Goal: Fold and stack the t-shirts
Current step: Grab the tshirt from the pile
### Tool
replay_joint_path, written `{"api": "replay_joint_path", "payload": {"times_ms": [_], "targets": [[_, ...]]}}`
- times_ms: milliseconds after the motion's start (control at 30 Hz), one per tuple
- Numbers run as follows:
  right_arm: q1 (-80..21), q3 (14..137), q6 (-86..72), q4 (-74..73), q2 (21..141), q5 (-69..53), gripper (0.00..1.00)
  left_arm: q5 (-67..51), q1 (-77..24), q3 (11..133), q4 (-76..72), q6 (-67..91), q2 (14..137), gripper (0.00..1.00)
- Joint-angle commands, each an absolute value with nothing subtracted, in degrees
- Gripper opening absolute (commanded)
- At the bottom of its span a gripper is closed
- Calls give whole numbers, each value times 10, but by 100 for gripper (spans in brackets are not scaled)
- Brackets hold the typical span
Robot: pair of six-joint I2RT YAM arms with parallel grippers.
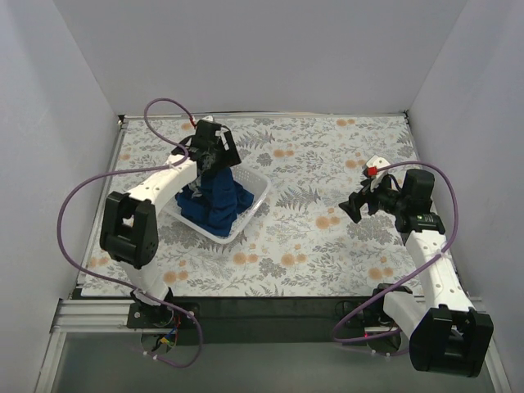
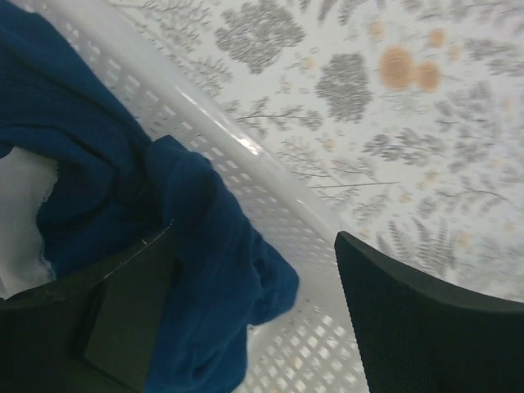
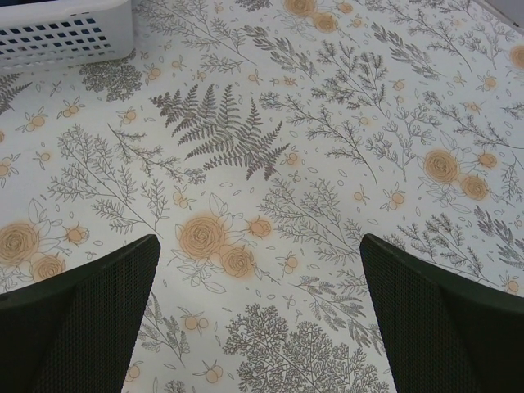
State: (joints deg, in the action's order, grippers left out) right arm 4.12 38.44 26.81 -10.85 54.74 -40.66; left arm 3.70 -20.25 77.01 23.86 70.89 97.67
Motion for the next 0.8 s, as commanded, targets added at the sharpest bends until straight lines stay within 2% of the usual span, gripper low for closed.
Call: {"api": "replay_joint_path", "payload": {"times_ms": [0,100,133,167,200,233,267,433,533,600,700,767], "targets": [[47,386,273,-110,533,-408,98,173,-219,816,344,693,1008,71],[48,386,272,-110,529,-407,98,210,-243,803,345,681,1010,65],[48,386,272,-110,530,-408,98,214,-250,799,345,679,1007,61],[48,387,272,-110,530,-410,98,220,-253,795,344,674,1002,52],[48,386,272,-110,532,-410,98,221,-255,795,344,672,998,43],[48,387,272,-110,533,-408,98,222,-258,792,339,668,994,28],[48,387,272,-109,533,-407,98,222,-261,791,334,659,978,1],[49,386,272,-110,535,-403,98,179,-282,832,305,633,904,0],[50,387,270,-109,537,-401,98,63,-286,887,264,645,853,0],[51,387,269,-109,539,-396,98,-69,-286,910,180,675,819,0],[54,388,261,-106,541,-382,98,-177,-287,952,57,751,812,0],[56,388,253,-103,541,-369,98,-205,-290,996,5,785,829,0]]}}
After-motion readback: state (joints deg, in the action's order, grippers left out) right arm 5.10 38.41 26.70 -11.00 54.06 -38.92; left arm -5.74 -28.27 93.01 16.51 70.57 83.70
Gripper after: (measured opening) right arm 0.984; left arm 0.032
